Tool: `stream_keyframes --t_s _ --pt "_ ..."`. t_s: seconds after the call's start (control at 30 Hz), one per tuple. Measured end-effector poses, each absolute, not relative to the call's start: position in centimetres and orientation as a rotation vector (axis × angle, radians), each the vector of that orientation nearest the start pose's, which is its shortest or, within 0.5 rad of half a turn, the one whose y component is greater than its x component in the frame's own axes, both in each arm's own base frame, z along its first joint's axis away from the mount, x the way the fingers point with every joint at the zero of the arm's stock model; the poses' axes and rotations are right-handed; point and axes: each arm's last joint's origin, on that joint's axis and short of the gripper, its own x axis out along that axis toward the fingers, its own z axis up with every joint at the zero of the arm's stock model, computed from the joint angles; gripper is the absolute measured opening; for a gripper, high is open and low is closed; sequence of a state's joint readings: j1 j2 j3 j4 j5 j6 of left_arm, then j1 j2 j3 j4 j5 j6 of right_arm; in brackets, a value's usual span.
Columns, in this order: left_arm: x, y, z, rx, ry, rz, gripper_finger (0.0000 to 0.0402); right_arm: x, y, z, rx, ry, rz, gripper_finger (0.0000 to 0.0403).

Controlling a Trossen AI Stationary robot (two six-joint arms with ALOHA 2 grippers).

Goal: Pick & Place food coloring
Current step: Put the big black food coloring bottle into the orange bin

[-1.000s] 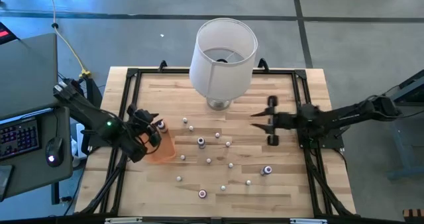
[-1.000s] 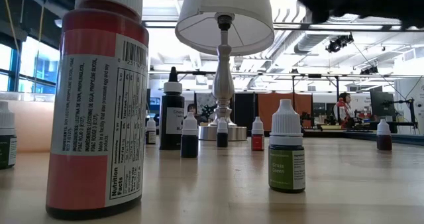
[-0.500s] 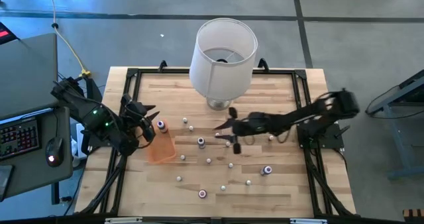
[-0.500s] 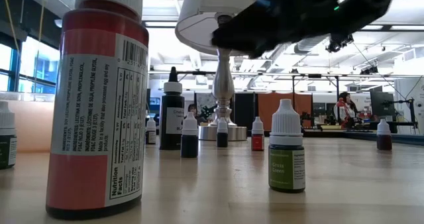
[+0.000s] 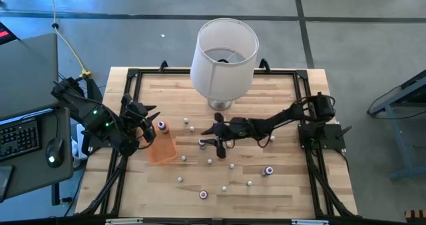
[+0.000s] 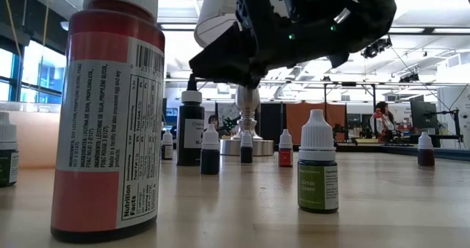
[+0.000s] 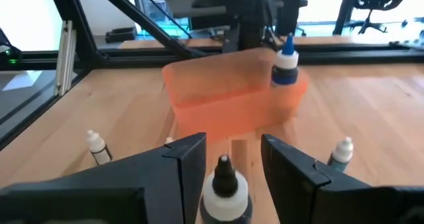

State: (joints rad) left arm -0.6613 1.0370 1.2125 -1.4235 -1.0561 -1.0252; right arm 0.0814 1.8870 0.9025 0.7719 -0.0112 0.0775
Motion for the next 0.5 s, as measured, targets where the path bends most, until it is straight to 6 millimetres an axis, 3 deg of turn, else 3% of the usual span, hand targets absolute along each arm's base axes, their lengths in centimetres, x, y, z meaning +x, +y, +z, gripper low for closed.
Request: stream_keyframes --t_s 0.5 --pt "12.8 -6.8 35.5 -0.011 0.522 0.673 0.0121 38.3 3.2 15.2 0.148 0.236 0.074 0.0137"
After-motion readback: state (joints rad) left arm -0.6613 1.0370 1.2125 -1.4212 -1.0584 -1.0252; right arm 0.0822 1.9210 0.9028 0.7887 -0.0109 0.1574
